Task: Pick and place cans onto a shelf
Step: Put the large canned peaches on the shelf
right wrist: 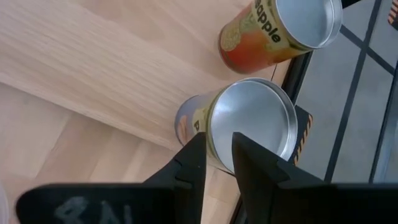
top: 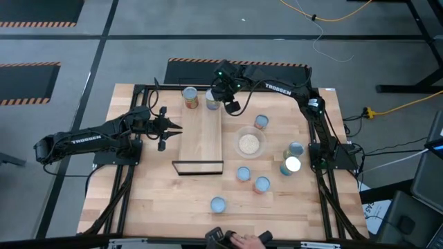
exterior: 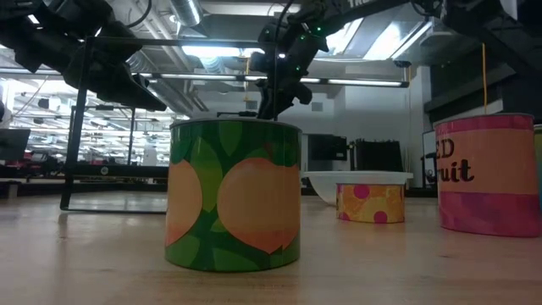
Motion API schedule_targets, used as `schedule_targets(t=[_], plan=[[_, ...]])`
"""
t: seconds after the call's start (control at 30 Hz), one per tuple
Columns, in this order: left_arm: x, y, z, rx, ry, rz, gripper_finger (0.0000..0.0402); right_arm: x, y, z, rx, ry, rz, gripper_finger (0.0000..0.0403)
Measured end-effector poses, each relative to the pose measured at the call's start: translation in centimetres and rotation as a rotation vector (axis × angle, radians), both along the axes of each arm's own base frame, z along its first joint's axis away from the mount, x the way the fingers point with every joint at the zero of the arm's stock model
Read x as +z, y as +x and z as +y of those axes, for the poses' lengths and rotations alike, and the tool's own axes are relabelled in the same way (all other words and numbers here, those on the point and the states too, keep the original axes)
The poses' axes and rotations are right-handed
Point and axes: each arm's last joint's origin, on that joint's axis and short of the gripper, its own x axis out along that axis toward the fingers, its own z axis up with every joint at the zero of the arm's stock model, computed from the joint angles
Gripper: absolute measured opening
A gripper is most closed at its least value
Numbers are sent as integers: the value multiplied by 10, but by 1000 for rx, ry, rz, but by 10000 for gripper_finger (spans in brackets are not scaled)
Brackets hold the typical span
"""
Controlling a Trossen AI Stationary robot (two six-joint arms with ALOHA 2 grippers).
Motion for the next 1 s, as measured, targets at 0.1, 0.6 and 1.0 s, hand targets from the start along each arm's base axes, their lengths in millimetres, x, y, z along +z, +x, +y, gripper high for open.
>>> schedule_targets(t=[0.1,0.6,1.0], plan=[[0,0,0,0,0,0,80,-2,0,-2,-4,2,3,82],[0,0,0,0,-2,4,80,-21,8,-8,-17,-3,25,71],[0,0,0,0,-2,3,80,-20,10,-5,-12,-5,13,9]])
